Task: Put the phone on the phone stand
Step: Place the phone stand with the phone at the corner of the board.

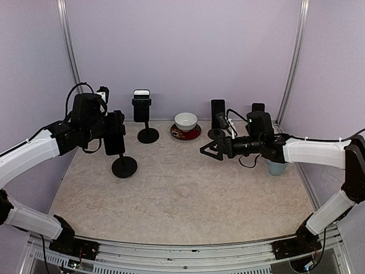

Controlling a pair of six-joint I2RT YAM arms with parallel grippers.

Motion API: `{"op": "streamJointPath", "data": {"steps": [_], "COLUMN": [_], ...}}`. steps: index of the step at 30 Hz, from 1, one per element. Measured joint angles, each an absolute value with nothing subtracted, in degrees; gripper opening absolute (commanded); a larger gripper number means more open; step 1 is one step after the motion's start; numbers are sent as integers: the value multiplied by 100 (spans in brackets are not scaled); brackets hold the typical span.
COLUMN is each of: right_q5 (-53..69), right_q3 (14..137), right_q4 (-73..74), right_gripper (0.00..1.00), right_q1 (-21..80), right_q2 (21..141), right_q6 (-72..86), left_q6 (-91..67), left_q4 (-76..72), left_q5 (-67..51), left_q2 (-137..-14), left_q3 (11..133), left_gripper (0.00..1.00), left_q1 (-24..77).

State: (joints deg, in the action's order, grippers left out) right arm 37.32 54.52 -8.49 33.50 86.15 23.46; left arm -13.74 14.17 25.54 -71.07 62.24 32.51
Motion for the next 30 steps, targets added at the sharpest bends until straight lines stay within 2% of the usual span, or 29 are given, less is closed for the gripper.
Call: {"op": "streamJointPath", "data": {"steps": [15,30], "right_q5": [3813,3835], "right_q3": [5290,4995], "right_q4": [-919,-913], "right_gripper": [100,100], "right_q1": [3304,3173], "right_q2": [8643,8436], "right_q6": [2342,2231], "left_q6": [-1214,-847], "left_q4": [1024,856], "left_q5": [1645,1240], "left_q2": [-7330,-7850], "left_q3": [6267,6904], "left_gripper": [53,53], "left_q1": [1723,1426]}}
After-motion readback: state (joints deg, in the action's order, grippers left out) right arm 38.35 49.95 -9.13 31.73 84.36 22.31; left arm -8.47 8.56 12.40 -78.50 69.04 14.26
